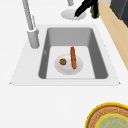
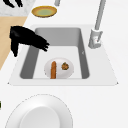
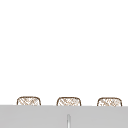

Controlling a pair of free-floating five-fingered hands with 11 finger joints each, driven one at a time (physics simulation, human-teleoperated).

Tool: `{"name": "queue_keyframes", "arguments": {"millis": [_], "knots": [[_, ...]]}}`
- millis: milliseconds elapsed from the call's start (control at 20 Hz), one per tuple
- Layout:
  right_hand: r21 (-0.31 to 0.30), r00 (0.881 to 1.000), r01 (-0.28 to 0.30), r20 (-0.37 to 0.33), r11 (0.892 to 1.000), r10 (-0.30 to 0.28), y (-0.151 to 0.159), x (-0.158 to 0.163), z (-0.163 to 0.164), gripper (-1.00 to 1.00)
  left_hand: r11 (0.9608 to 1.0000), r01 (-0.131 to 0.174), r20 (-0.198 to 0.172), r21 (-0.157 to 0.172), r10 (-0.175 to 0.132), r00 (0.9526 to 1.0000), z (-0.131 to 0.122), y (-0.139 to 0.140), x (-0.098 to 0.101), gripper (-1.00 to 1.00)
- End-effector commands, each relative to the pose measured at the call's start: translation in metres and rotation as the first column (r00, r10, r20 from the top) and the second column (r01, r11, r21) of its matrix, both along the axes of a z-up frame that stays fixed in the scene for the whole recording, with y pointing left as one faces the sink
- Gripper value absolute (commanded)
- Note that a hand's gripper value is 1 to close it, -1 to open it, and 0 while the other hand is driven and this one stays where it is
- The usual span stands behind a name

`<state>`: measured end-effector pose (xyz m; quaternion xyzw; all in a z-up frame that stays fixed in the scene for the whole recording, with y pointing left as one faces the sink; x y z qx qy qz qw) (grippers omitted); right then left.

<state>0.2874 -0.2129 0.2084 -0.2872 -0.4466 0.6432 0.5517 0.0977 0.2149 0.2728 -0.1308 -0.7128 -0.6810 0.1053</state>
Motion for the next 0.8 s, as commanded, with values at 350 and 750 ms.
{"name": "queue_keyframes", "arguments": {"millis": [350, 750], "knots": [[0.025, 0.976, 0.002, 0.217, 1.000, -0.007, 0.041, 0.064, 0.035, -1.00, 1.0000, 0.000, 0.000, 0.000, 0.000, 1.0000, 0.000, 0.000, 0.000, 0.00], [0.014, 0.955, 0.001, 0.295, 1.000, -0.005, 0.067, 0.116, 0.062, -1.00, 1.0000, 0.000, 0.000, 0.000, 0.000, 1.0000, 0.000, 0.000, 0.000, 0.00]]}}
